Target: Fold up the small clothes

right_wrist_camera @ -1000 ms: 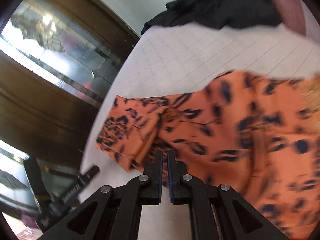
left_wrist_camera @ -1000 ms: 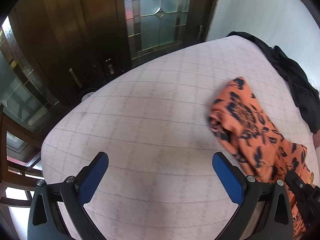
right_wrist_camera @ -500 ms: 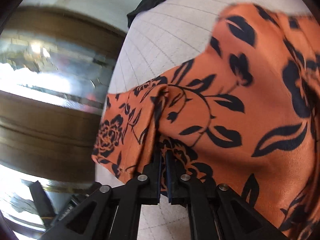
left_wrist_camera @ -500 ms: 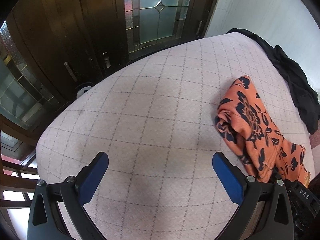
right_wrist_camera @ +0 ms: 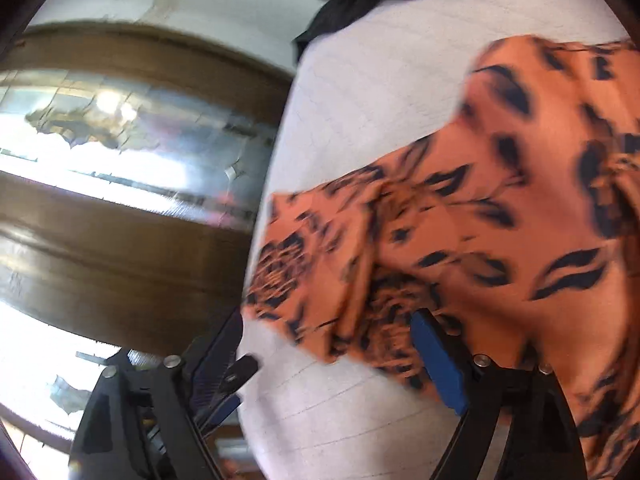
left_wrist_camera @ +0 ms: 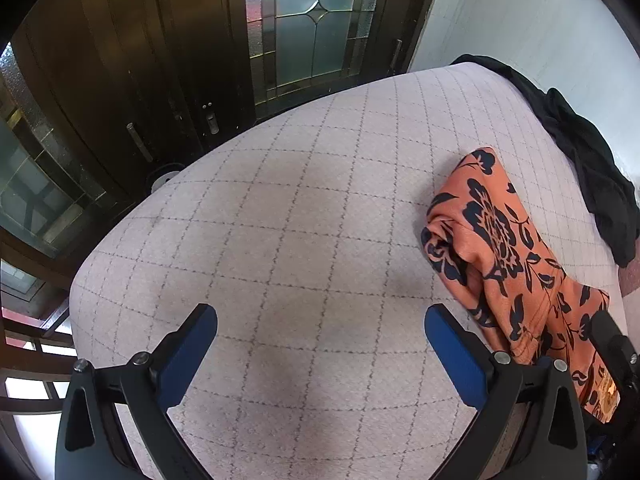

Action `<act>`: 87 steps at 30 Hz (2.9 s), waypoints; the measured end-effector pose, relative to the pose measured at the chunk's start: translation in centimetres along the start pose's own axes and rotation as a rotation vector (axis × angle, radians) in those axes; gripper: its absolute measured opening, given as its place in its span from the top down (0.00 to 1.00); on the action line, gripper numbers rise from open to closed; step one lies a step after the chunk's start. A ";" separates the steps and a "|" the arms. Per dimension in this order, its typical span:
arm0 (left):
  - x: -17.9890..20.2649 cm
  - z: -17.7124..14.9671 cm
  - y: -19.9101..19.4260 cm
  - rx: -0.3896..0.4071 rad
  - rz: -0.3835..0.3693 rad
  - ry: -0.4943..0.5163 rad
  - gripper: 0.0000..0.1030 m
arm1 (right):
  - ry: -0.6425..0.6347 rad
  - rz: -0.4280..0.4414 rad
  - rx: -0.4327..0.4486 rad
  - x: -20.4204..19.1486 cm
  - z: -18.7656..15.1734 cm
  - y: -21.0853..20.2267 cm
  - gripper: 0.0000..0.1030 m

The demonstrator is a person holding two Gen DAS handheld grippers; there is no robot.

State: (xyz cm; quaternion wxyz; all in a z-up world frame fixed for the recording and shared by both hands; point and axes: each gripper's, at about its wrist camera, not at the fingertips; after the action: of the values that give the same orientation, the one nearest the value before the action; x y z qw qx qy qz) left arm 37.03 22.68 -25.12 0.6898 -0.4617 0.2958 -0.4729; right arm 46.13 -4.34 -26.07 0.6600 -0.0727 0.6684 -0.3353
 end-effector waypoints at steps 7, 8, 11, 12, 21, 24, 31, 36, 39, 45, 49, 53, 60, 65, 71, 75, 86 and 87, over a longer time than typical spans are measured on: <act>-0.6 0.1 -0.1 0.001 0.009 -0.014 0.00 | 0.059 -0.002 0.020 -1.3 0.8 2.4 0.15; -0.7 0.1 -0.1 0.000 0.010 -0.019 0.00 | 0.088 0.001 0.011 -1.0 1.1 3.0 0.16; -1.0 0.2 0.0 0.001 0.010 -0.029 0.00 | 0.099 0.005 0.021 -0.8 1.1 4.0 0.27; -1.0 0.2 0.0 0.001 0.010 -0.027 0.00 | 0.095 0.010 0.018 -0.9 1.1 4.3 0.34; -0.1 0.1 0.2 0.000 0.024 0.015 0.00 | -0.013 0.010 0.101 -2.4 0.1 4.4 0.90; 0.1 0.2 0.0 0.010 0.015 0.013 0.00 | -0.078 -0.004 0.195 -3.2 -0.2 1.0 0.90; 3.8 -0.2 -0.7 0.049 -0.041 0.105 0.00 | -0.100 -0.095 0.431 -0.5 -0.4 -9.2 0.90; 9.2 -1.3 -0.9 0.041 -0.289 0.218 0.00 | -0.020 -0.118 0.547 4.8 -0.1 -17.6 0.90; 12.1 -2.1 -0.7 0.002 -0.396 0.242 0.00 | 0.014 -0.118 0.605 6.8 0.0 -21.8 0.90; 16.8 -3.4 -0.7 0.029 -0.384 0.288 0.16 | 0.051 -0.104 0.680 9.5 0.2 -26.8 0.90; 19.6 -4.3 -0.6 0.015 -0.426 0.381 0.66 | 0.076 -0.108 0.696 12.0 0.6 -29.7 0.91; 21.2 -5.1 -1.8 0.080 -0.390 0.442 0.84 | 0.119 -0.081 0.755 14.3 -0.5 -33.5 0.91; 22.4 -5.4 -1.8 0.088 -0.351 0.489 0.85 | 0.249 0.071 0.609 18.4 0.0 -35.5 0.87; 21.1 -4.9 -1.1 0.057 -0.295 0.442 0.40 | 0.291 0.009 0.427 19.2 1.3 -31.7 0.56; 19.4 -4.3 -1.2 0.060 -0.335 0.392 0.40 | 0.330 -0.042 0.473 19.3 1.0 -30.5 0.25; 19.8 -4.4 -1.0 0.054 -0.345 0.408 0.44 | 0.309 -0.054 0.439 19.0 1.9 -29.3 0.28; 21.5 -4.6 -2.1 0.087 -0.395 0.466 0.80 | 0.109 -0.199 0.518 15.0 1.1 -27.4 0.91; 21.2 -4.4 -2.2 0.086 -0.413 0.449 0.77 | 0.095 -0.202 0.553 14.7 0.6 -28.3 0.91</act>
State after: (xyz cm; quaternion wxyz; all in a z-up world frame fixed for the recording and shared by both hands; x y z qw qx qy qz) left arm 40.53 1.17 -24.26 0.5153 -0.3663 0.3206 -0.7054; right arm 35.19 -34.14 -22.86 0.5858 0.0594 0.5713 -0.5717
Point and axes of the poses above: each gripper's, at about its wrist camera, not at the fingertips, and y roughly the way its jaws point, x to its right, z to its top, and after that the axes turned 10 degrees about y, right-handed
